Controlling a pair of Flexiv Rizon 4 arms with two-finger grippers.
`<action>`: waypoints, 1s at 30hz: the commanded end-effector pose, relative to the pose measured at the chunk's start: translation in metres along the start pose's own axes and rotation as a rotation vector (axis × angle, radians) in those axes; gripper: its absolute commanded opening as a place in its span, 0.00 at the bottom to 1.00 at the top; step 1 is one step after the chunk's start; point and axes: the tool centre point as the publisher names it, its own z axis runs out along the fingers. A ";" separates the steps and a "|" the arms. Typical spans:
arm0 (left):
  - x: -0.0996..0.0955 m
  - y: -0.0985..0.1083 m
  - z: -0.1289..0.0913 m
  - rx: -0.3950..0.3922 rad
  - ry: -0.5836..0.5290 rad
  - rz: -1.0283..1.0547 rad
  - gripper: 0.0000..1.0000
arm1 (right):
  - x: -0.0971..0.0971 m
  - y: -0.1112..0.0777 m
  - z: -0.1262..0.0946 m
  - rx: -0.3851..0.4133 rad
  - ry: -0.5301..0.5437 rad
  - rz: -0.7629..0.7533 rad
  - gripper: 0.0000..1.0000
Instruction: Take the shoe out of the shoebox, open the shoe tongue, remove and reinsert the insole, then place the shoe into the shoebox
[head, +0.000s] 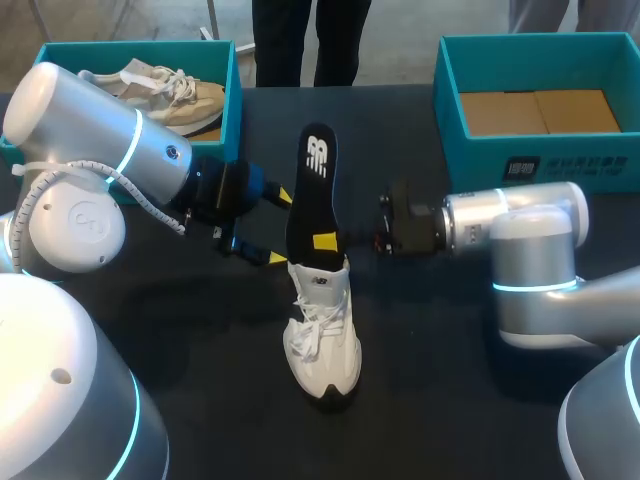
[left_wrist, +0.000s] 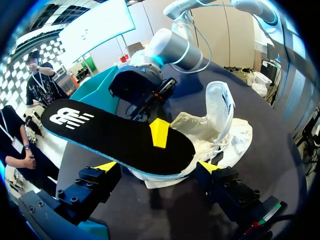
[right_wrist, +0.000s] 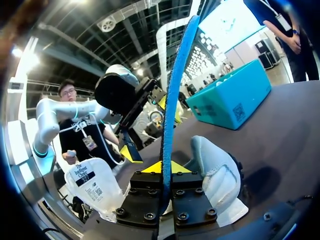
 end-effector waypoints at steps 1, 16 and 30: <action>0.000 -0.001 0.000 -0.005 0.001 0.000 1.00 | 0.005 0.007 0.001 0.008 -0.013 -0.011 0.20; 0.000 -0.001 0.000 -0.005 0.001 0.000 1.00 | -0.002 0.026 0.003 0.069 0.020 -0.033 0.00; 0.000 -0.001 0.000 -0.005 0.001 0.000 1.00 | 0.004 0.007 0.001 0.118 0.010 0.011 0.00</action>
